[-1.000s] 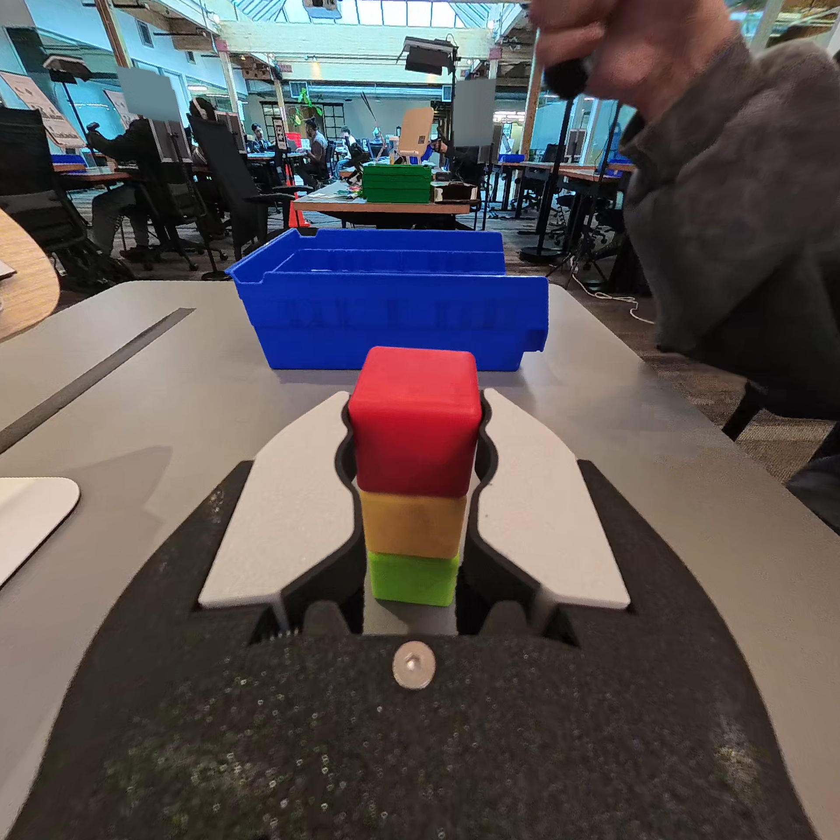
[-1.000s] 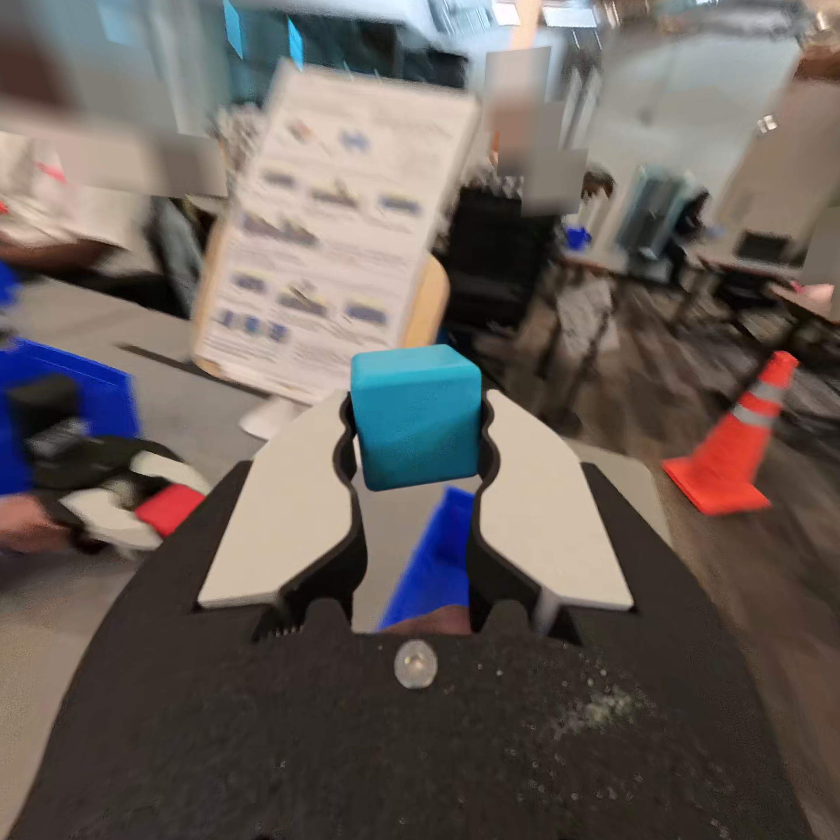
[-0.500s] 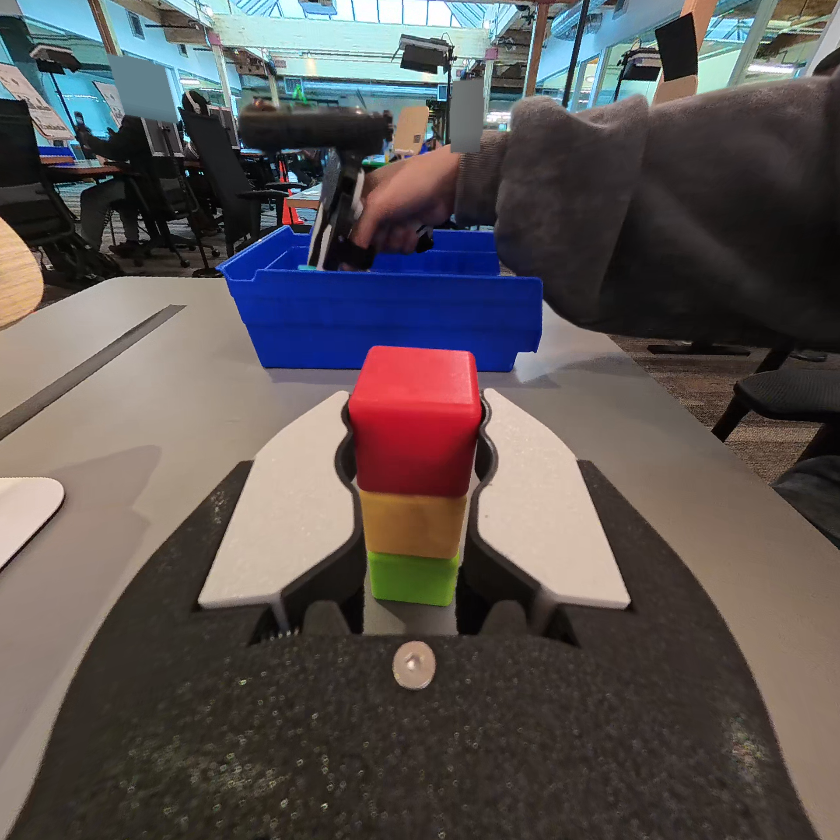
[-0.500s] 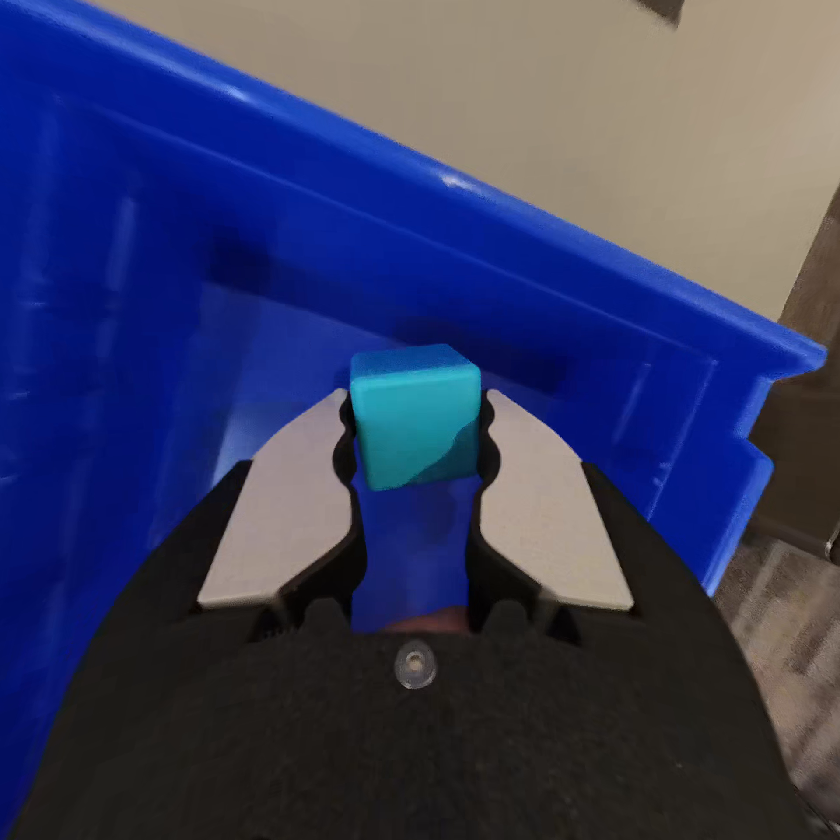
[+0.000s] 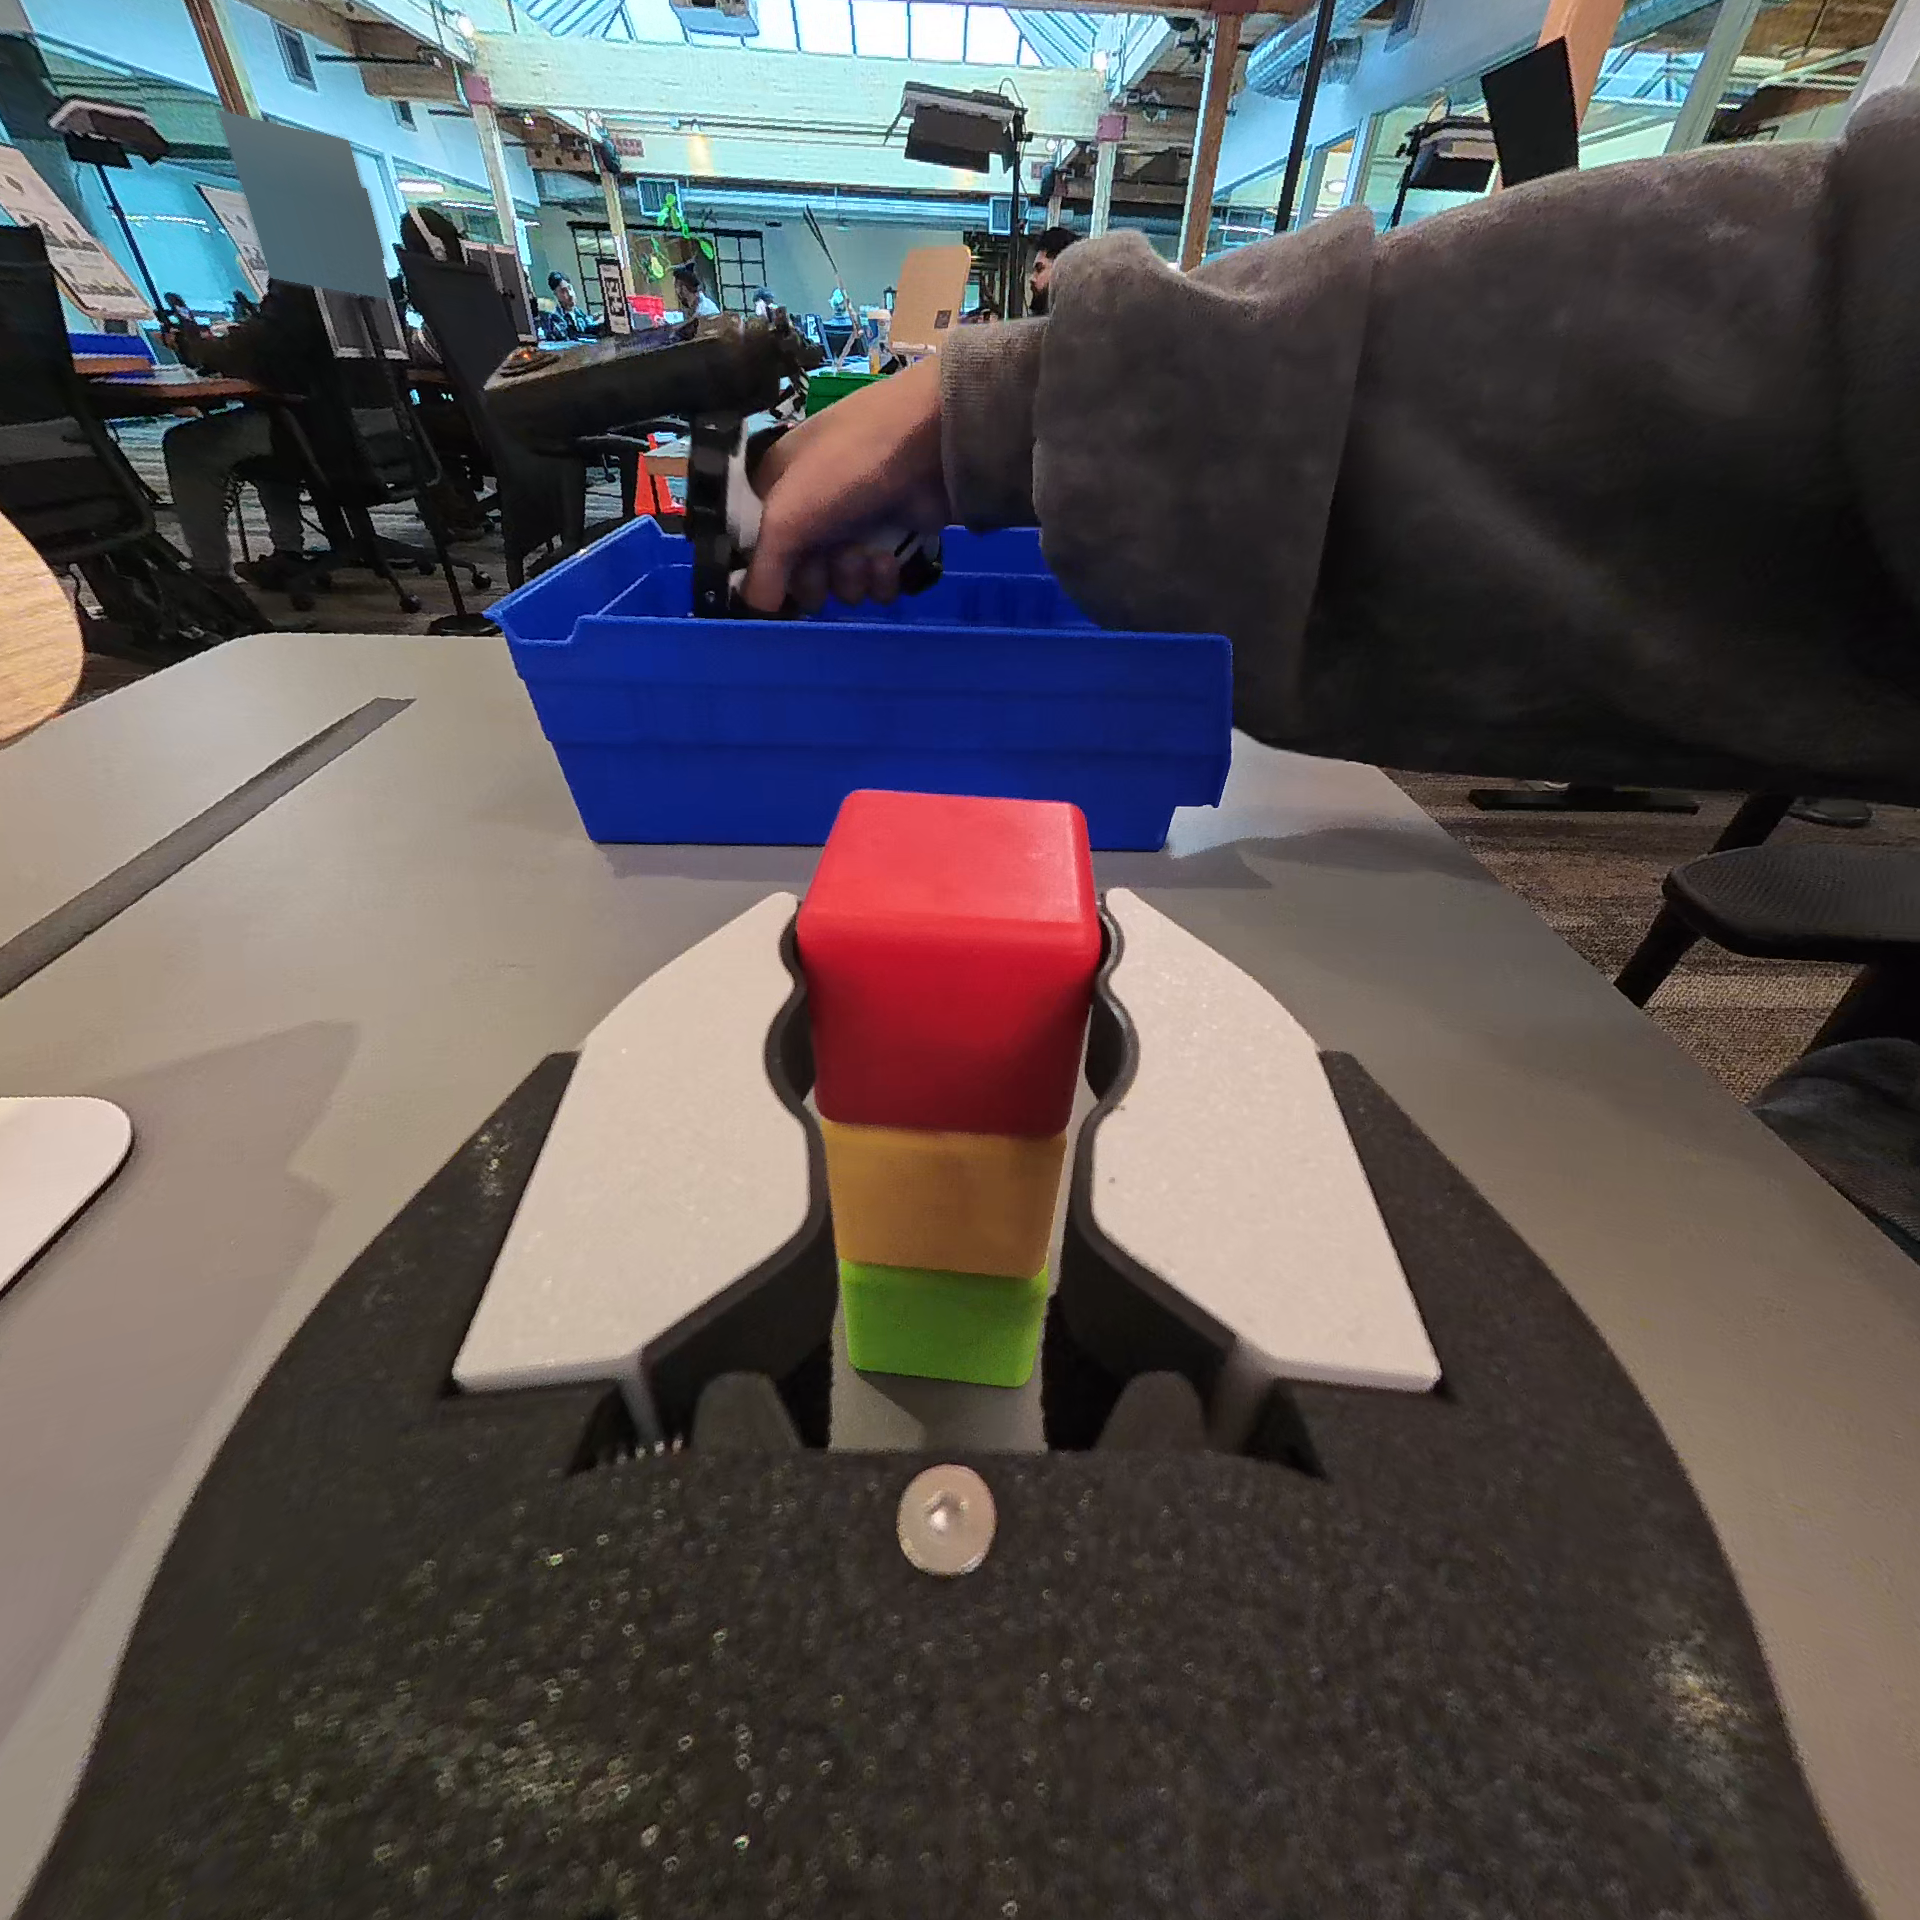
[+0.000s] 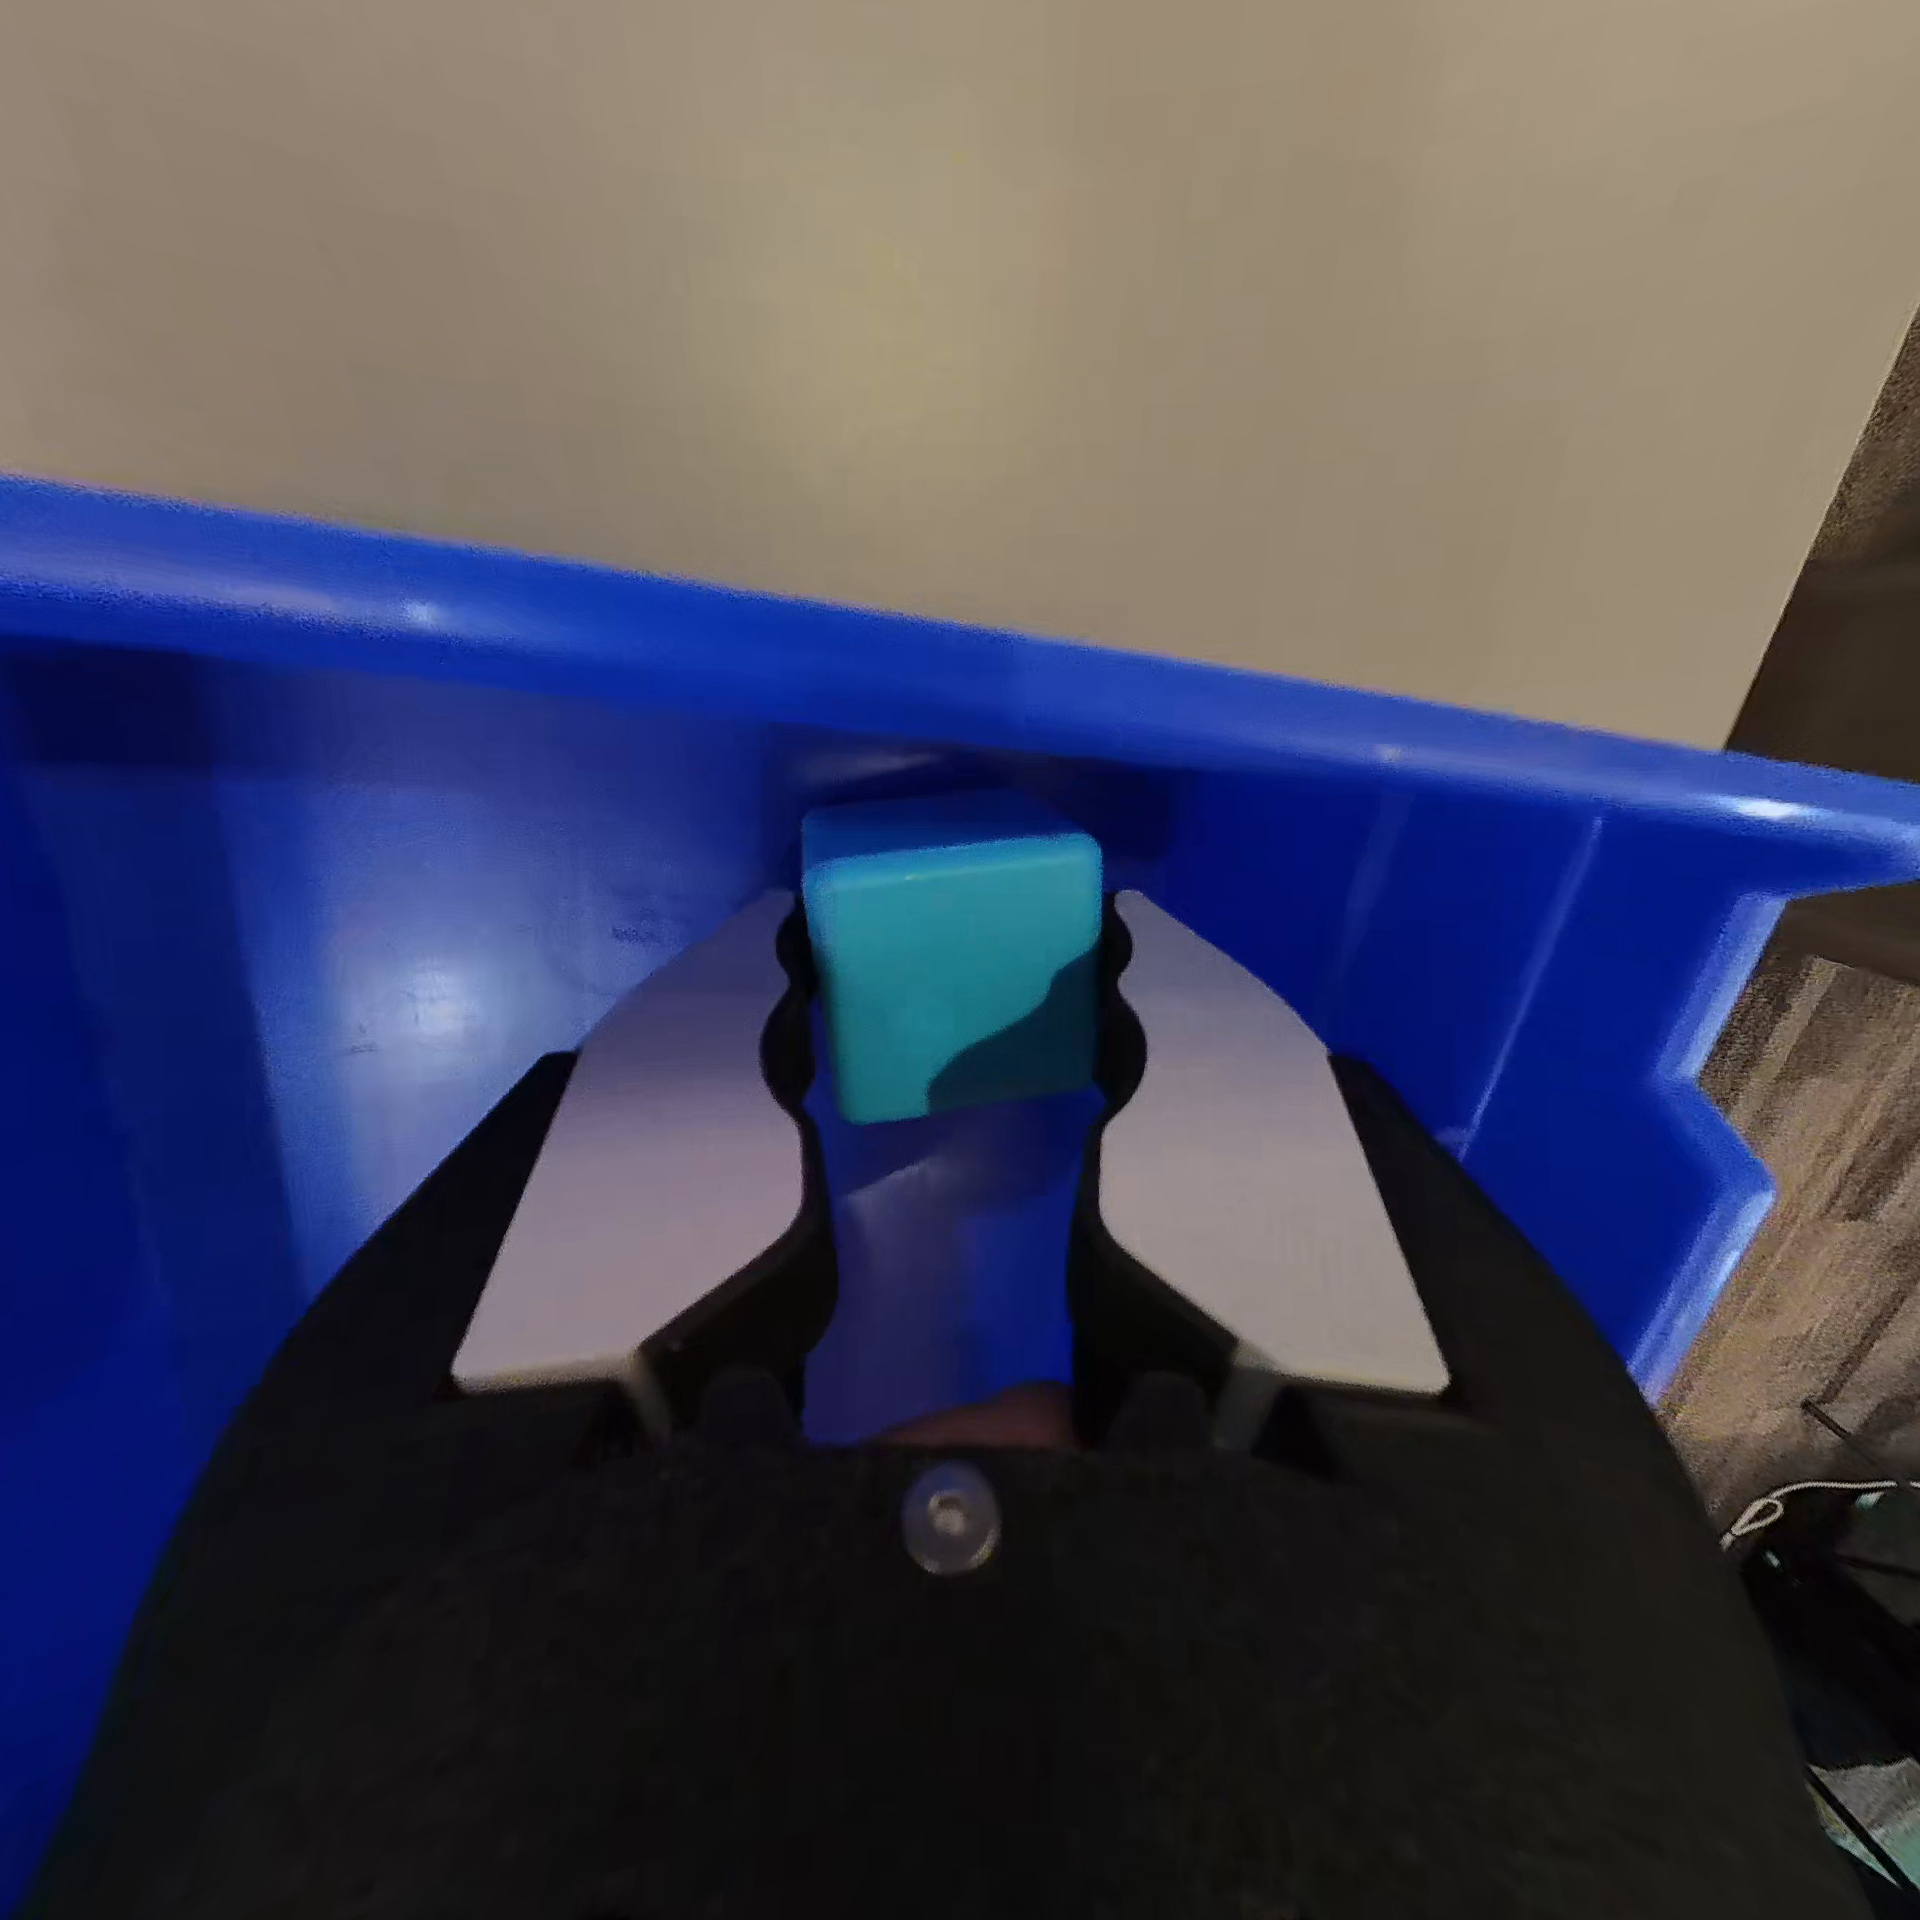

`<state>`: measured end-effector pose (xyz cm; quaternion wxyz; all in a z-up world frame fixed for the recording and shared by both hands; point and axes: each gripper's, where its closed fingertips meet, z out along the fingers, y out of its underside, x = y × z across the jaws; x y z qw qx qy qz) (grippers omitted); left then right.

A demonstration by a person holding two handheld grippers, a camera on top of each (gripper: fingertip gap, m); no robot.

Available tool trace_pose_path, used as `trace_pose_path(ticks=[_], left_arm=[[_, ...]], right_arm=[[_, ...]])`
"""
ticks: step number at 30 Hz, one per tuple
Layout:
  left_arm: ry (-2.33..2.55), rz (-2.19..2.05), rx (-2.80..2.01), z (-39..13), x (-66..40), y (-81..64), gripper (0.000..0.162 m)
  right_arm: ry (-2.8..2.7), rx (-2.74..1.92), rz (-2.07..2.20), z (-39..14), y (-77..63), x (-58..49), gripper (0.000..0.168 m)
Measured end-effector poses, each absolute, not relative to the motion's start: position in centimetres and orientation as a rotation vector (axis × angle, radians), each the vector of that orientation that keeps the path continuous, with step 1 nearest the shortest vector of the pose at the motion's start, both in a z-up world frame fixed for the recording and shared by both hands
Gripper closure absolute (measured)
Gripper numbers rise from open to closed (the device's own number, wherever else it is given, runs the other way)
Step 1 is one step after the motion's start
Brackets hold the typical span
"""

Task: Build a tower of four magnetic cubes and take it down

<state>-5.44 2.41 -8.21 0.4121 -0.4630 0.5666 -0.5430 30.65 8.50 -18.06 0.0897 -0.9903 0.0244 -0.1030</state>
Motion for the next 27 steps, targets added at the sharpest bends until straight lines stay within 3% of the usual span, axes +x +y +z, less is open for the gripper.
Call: trace_pose_path(ticks=[3,7,11,13,17,20,27], left_arm=[[1.427,-1.369,-1.163,-8.2,-5.4,2.3,0.113],[1.433,-1.367,-1.164,-8.2,-5.4,2.2,0.113],[1.427,-1.366,-1.167,-8.2,-5.5,2.3,0.113],[1.432,-1.365,-1.181,-8.2,-5.5,2.3,0.111],[1.392,-1.364,-1.223,-7.2,-6.6,2.9,0.081],[1.388,-1.33,-1.284,-7.7,-8.0,3.8,0.081],[1.541,-1.262,-1.394,-11.4,-7.2,3.0,0.081]], right_arm=[[0.027,-2.925,-0.281,-17.4,8.0,30.1,0.1],[-0.05,-2.67,-0.277,-12.1,7.3,27.7,0.093],[-0.104,-2.134,-0.13,-3.1,1.8,18.9,0.1],[-0.098,-1.893,0.083,-1.2,-2.9,12.6,0.105],[-0.059,-1.698,0.592,-6.0,-11.2,0.6,0.107],[-0.024,-1.702,0.795,-10.0,-15.3,-3.9,0.108],[-0.091,-1.64,0.764,-8.9,-16.6,-3.9,0.109]])
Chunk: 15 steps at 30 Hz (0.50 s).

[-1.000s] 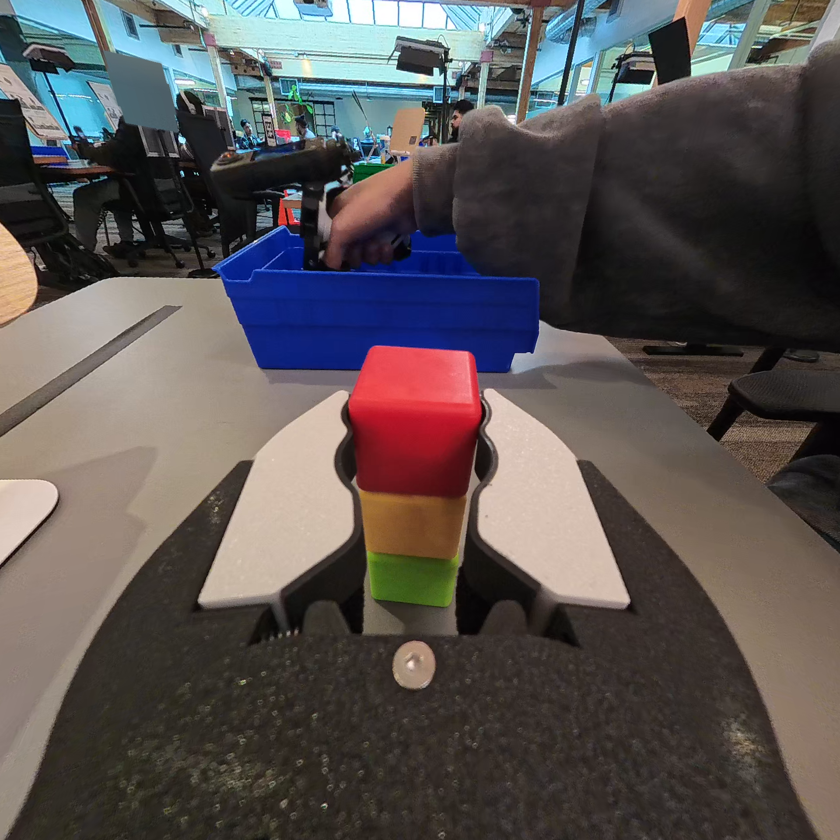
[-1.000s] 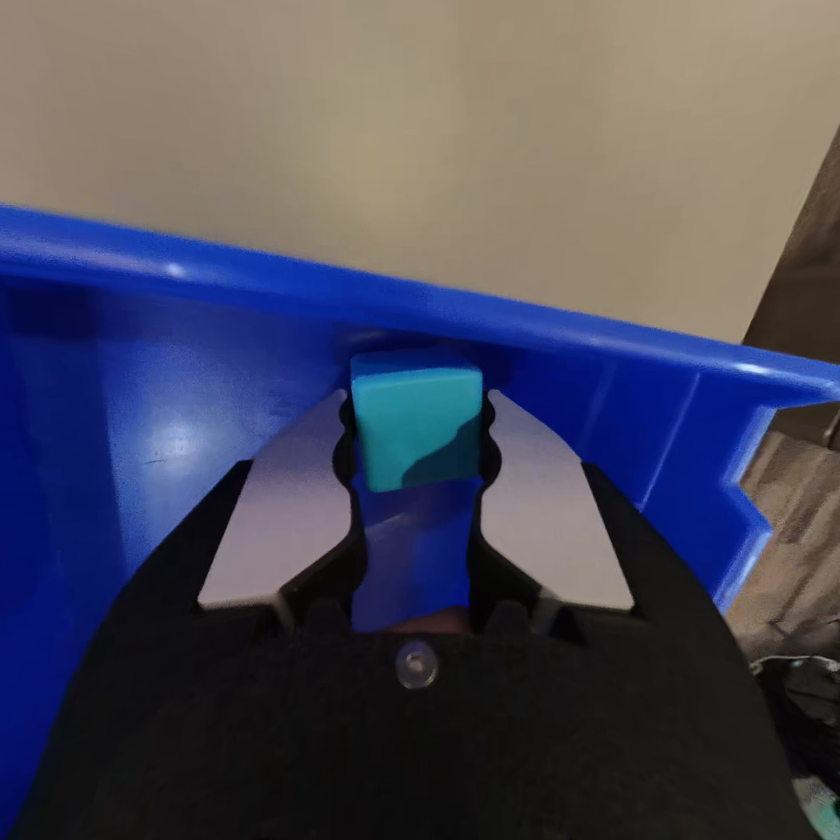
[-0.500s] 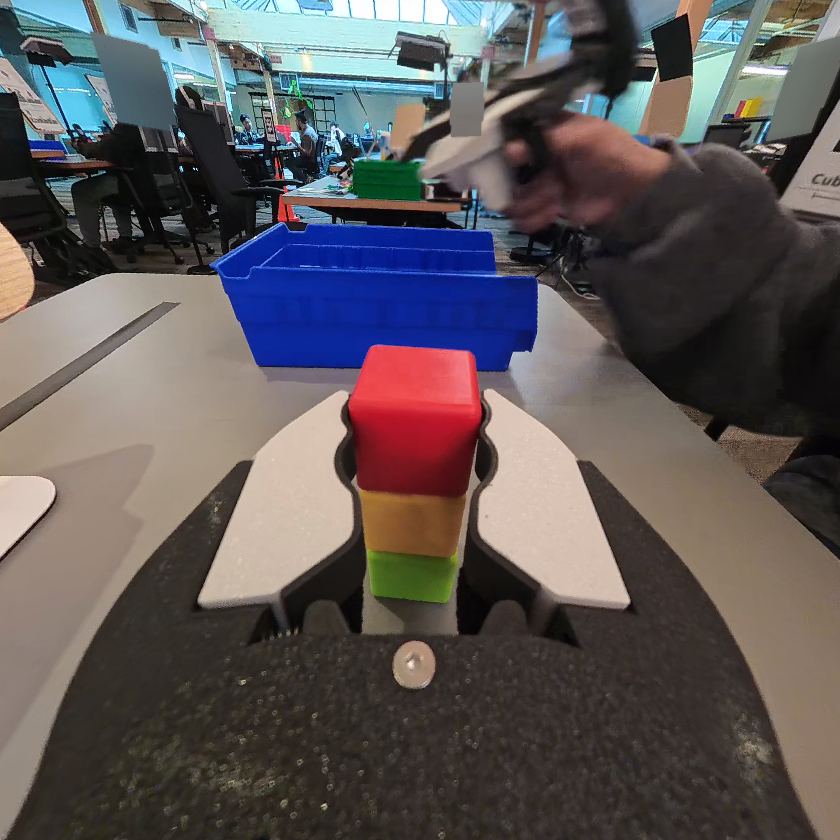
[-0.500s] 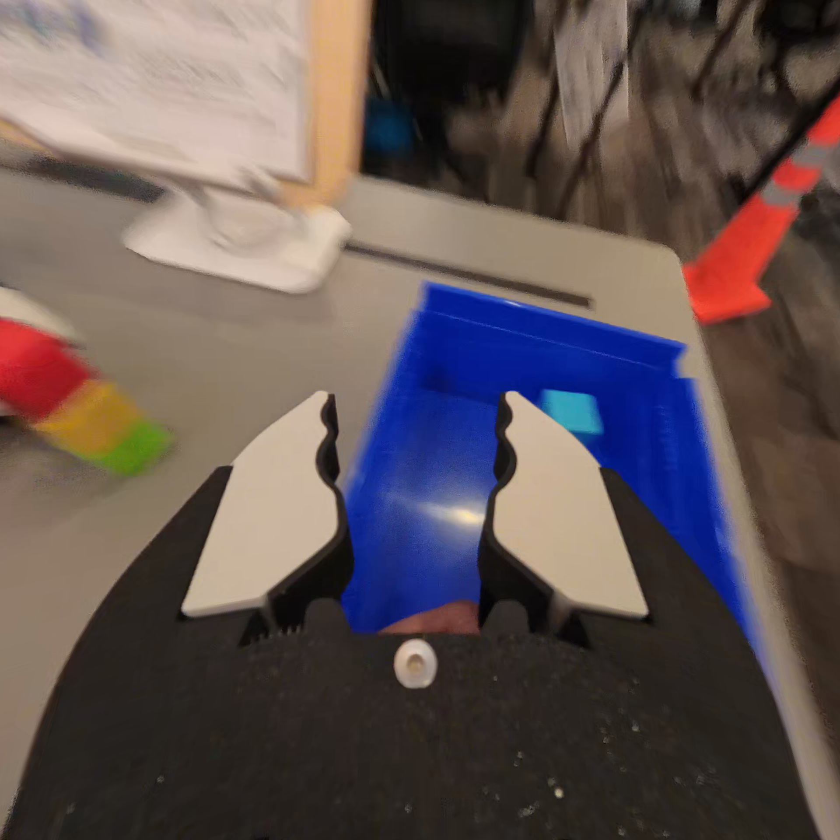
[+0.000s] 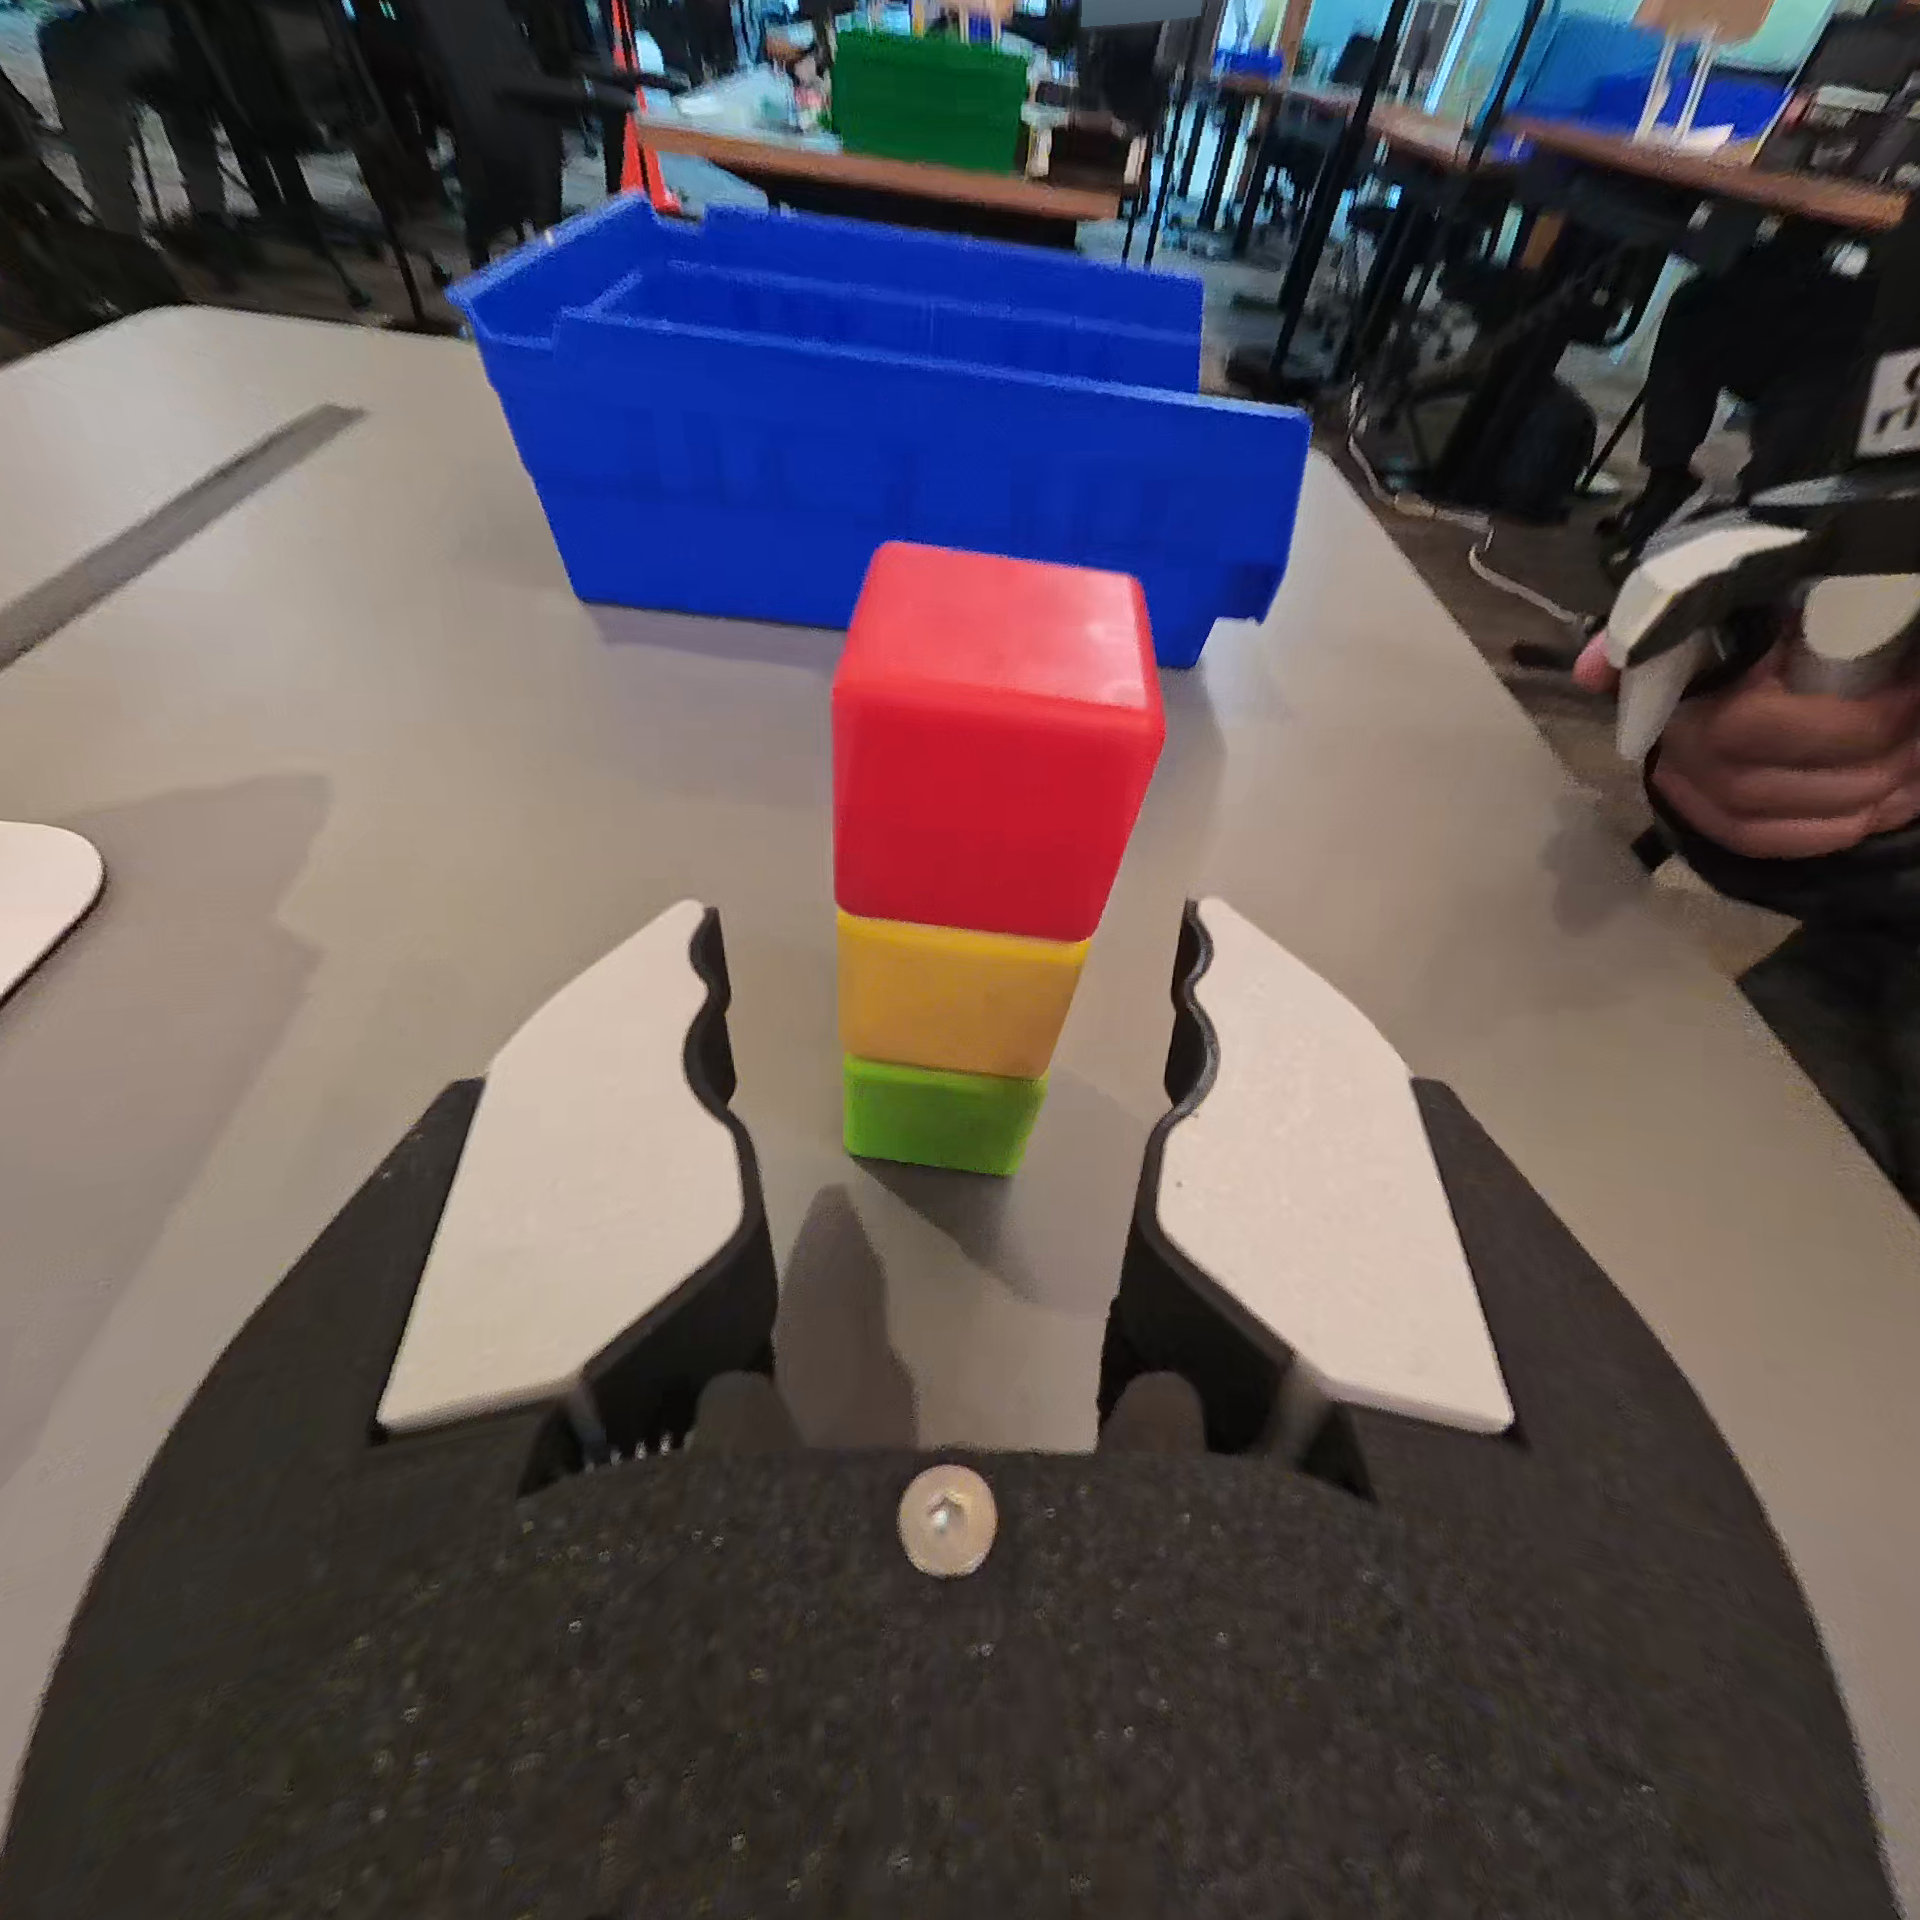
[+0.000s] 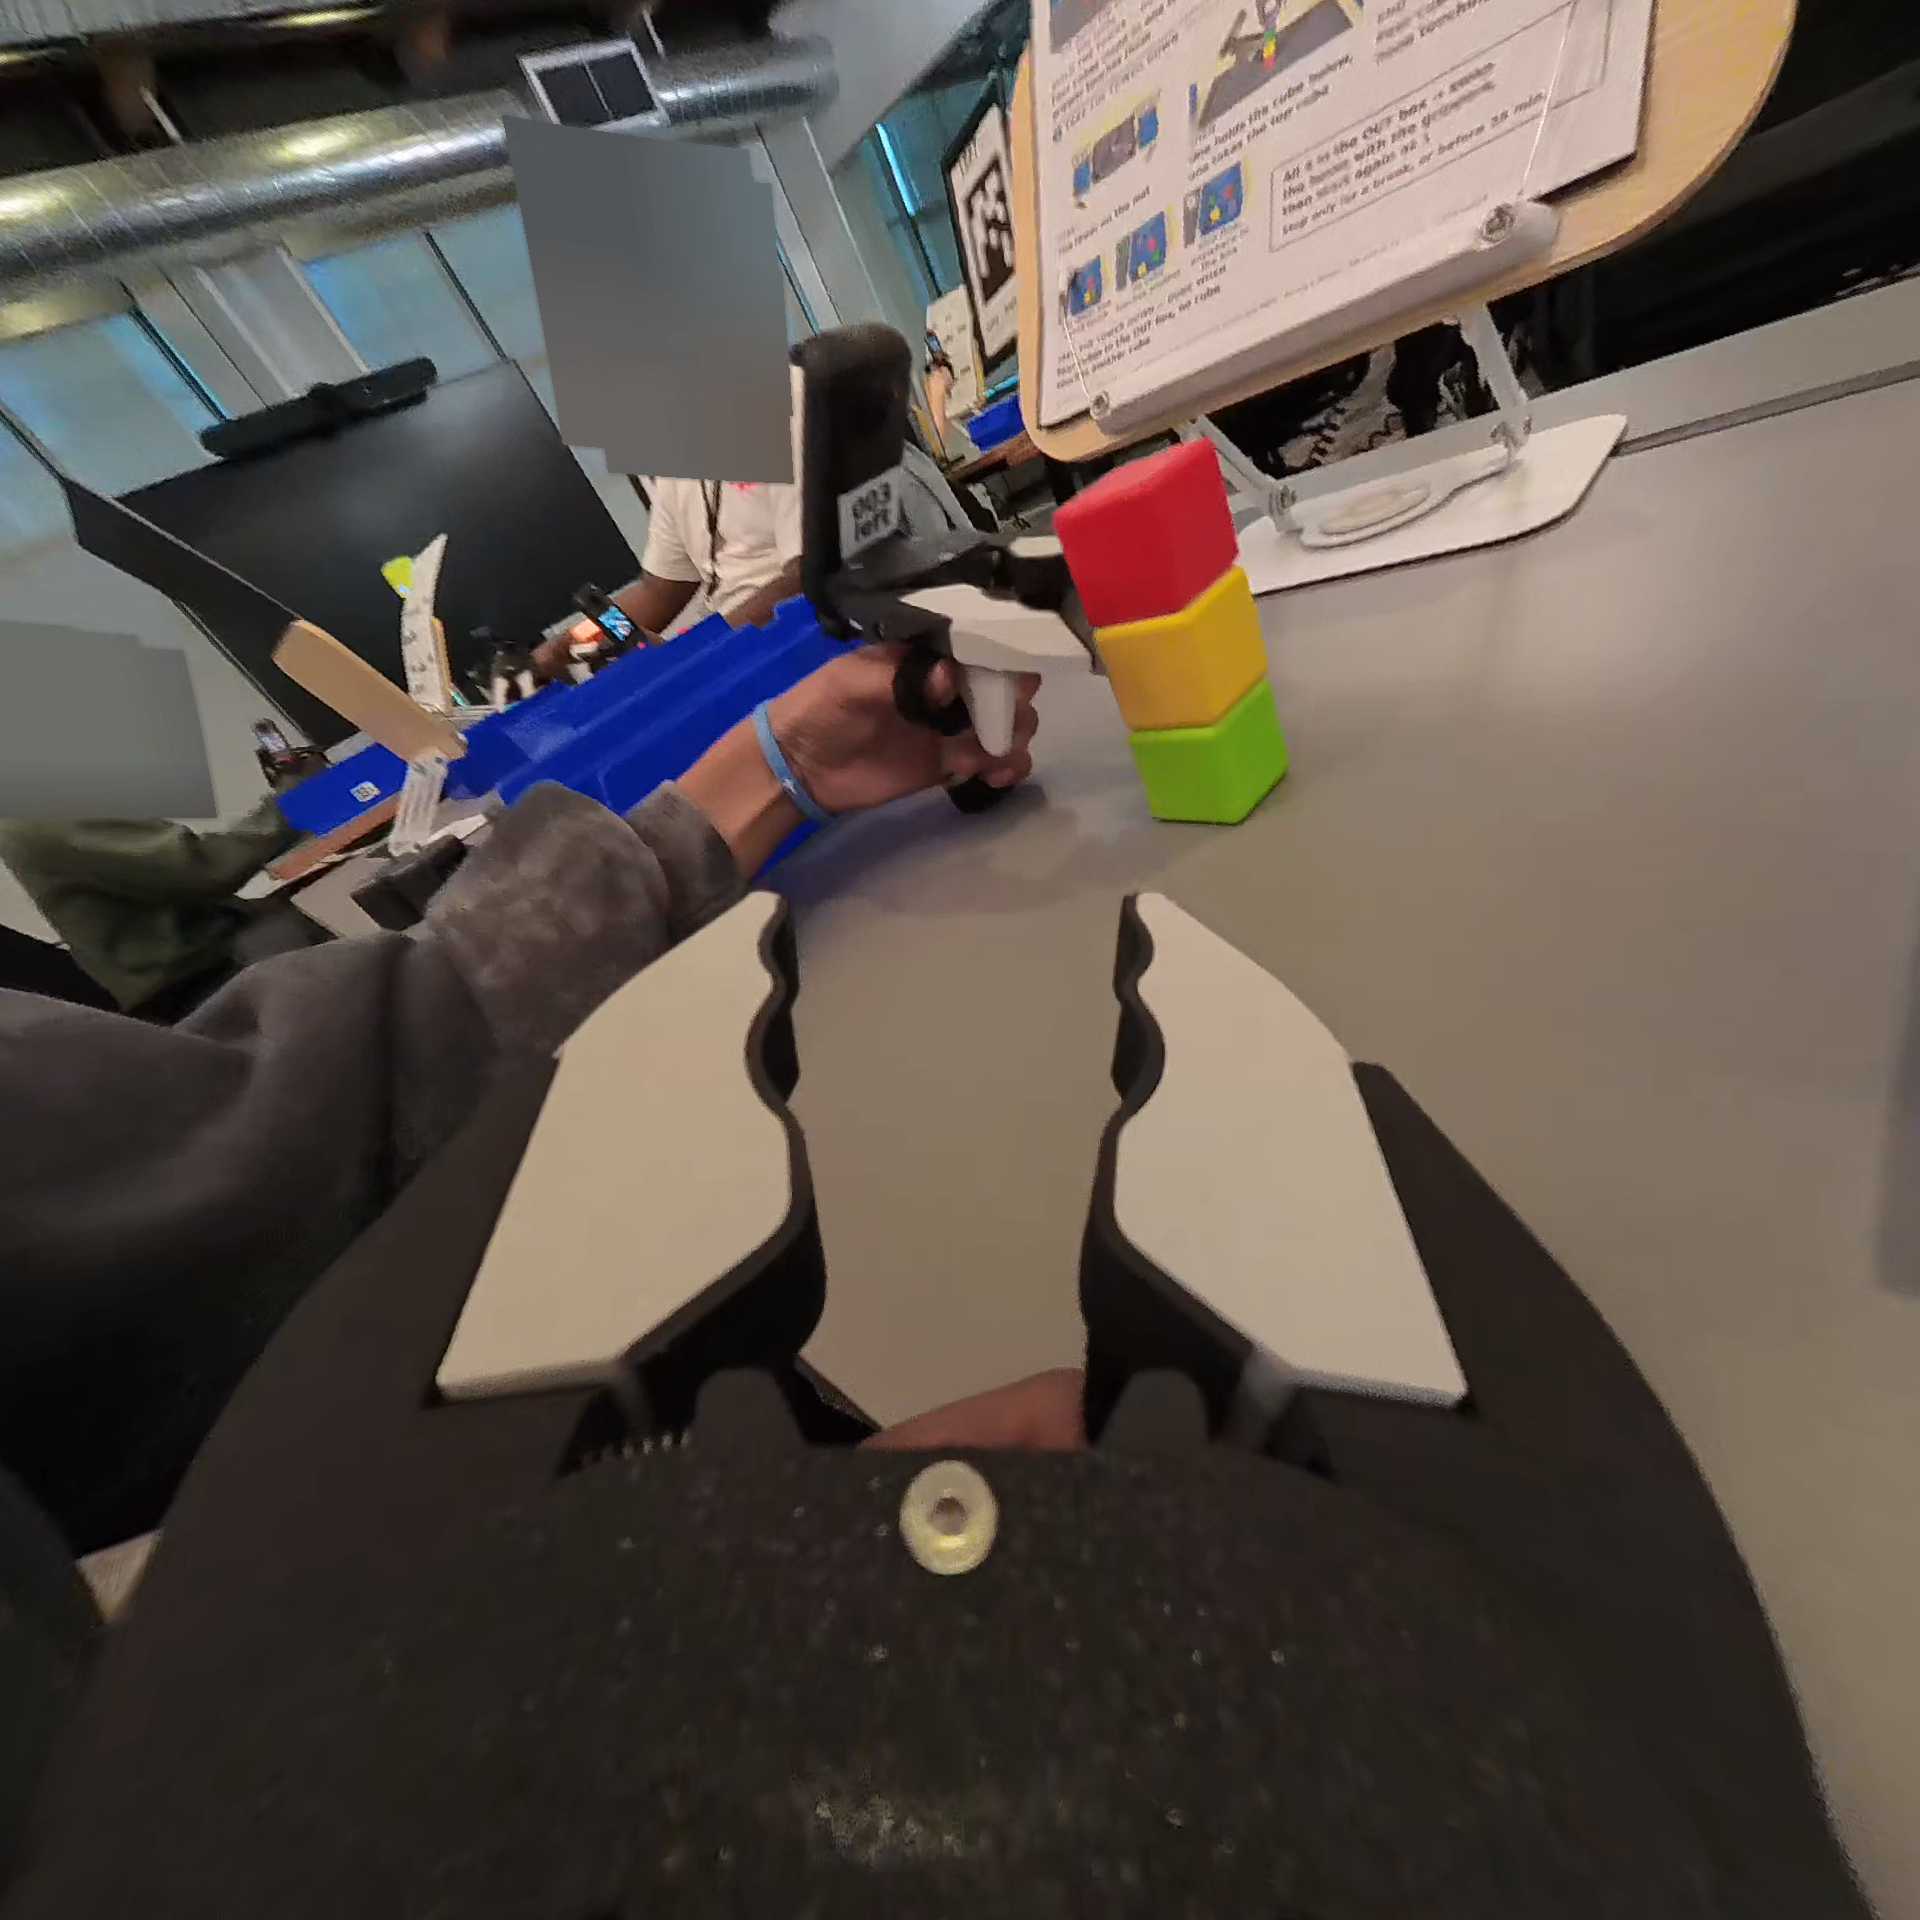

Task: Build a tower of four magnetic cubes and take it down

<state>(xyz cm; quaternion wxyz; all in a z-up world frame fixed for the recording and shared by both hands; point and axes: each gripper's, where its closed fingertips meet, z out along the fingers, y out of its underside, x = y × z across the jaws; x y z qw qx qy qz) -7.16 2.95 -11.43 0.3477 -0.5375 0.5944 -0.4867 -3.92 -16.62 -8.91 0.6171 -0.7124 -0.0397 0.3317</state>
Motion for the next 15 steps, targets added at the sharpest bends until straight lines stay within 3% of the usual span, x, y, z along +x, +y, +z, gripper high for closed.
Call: trace_pose_path(ticks=[5,8,10,15], left_arm=[[1.64,-1.199,-1.449,-13.0,-6.5,2.5,0.081],[1.649,-1.189,-1.518,-13.7,-6.1,2.8,0.093],[1.686,-1.203,-1.532,-14.0,-6.0,2.5,0.11],[1.71,-1.194,-1.504,-14.0,-6.0,2.2,0.111]], right_arm=[[-0.058,-1.639,0.879,-9.2,-16.6,-4.4,0.11],[-0.091,-1.647,0.858,-9.3,-16.7,-4.7,0.11],[-0.113,-1.658,0.826,-9.5,-16.6,-5.0,0.111],[-0.164,-1.664,0.762,-9.4,-15.3,-5.2,0.112]])
